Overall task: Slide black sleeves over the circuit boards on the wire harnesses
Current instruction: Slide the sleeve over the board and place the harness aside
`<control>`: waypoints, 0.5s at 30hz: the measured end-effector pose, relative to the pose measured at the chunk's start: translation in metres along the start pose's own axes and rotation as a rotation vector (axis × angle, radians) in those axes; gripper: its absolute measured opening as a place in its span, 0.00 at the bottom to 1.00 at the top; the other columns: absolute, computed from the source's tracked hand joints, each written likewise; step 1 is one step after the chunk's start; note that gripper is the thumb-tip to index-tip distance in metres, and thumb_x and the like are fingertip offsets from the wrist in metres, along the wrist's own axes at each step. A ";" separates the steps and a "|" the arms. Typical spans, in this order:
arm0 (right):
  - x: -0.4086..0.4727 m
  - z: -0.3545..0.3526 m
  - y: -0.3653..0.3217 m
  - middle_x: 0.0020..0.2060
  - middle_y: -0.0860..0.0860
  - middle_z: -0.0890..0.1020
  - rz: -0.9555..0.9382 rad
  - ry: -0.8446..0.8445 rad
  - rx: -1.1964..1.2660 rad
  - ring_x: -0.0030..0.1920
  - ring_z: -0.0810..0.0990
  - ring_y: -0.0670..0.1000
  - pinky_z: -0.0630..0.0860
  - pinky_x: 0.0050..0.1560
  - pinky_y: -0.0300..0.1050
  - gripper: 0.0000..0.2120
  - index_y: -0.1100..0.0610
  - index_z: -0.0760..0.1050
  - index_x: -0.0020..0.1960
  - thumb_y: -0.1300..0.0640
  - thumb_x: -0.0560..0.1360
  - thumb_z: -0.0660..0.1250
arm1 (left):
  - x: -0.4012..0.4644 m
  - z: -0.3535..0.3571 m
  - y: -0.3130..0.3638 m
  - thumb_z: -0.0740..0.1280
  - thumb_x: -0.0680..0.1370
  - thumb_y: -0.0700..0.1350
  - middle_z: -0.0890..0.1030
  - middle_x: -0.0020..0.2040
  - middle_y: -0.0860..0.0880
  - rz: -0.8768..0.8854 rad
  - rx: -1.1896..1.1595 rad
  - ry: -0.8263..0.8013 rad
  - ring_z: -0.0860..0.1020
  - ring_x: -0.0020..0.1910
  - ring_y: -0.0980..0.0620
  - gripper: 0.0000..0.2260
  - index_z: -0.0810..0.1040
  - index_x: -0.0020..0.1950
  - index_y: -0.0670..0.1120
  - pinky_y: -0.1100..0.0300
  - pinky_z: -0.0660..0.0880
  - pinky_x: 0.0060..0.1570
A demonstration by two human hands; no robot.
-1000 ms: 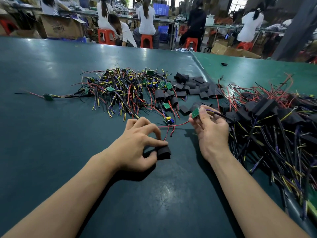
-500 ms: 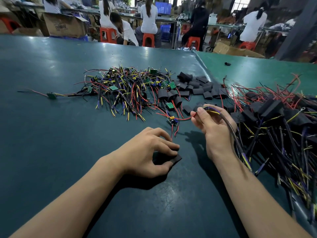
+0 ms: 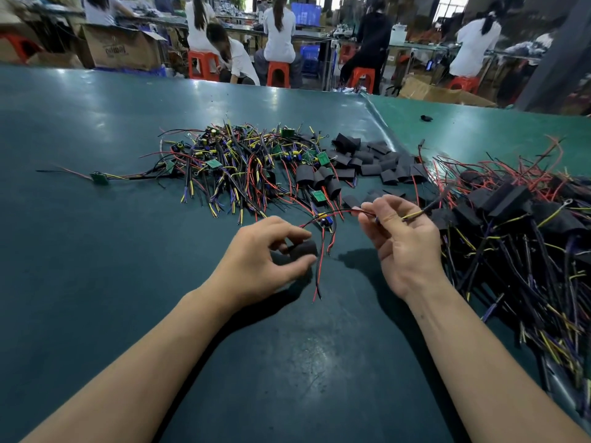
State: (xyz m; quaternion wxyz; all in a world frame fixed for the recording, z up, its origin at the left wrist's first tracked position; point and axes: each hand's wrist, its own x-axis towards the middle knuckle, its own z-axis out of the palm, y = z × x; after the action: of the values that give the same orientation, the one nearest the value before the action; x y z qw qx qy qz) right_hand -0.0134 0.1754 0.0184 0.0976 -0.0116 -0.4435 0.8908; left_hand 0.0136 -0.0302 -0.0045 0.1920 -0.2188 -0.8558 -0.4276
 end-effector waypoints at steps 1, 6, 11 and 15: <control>0.000 -0.001 0.000 0.39 0.58 0.82 0.015 -0.014 0.002 0.39 0.84 0.53 0.81 0.39 0.38 0.13 0.61 0.74 0.49 0.66 0.66 0.72 | 0.001 0.000 -0.002 0.78 0.70 0.44 0.82 0.45 0.53 -0.035 -0.025 0.047 0.79 0.41 0.55 0.14 0.84 0.54 0.47 0.62 0.76 0.45; -0.002 -0.001 -0.002 0.35 0.54 0.83 0.018 -0.058 -0.024 0.38 0.84 0.52 0.80 0.41 0.38 0.13 0.61 0.75 0.50 0.75 0.72 0.66 | 0.001 -0.001 -0.006 0.78 0.70 0.43 0.82 0.47 0.55 -0.119 -0.081 0.133 0.79 0.40 0.55 0.14 0.83 0.54 0.50 0.65 0.76 0.44; -0.002 -0.004 -0.011 0.35 0.53 0.82 0.022 -0.067 0.064 0.38 0.84 0.50 0.80 0.40 0.38 0.14 0.59 0.76 0.51 0.76 0.74 0.62 | 0.002 -0.001 -0.006 0.77 0.70 0.42 0.81 0.47 0.55 -0.159 -0.084 0.176 0.80 0.40 0.56 0.13 0.82 0.53 0.52 0.70 0.74 0.42; -0.004 -0.004 -0.011 0.35 0.53 0.82 0.069 -0.095 0.064 0.37 0.83 0.48 0.80 0.39 0.37 0.14 0.59 0.76 0.51 0.75 0.72 0.63 | 0.004 -0.001 -0.007 0.77 0.70 0.42 0.82 0.46 0.55 -0.193 -0.102 0.231 0.80 0.40 0.58 0.12 0.82 0.51 0.53 0.71 0.73 0.40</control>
State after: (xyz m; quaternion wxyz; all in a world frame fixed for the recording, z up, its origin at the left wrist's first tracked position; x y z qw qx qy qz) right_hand -0.0075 0.1847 0.0244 0.0461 0.0186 -0.4183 0.9070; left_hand 0.0071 -0.0337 -0.0063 0.2356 -0.0943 -0.8224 -0.5092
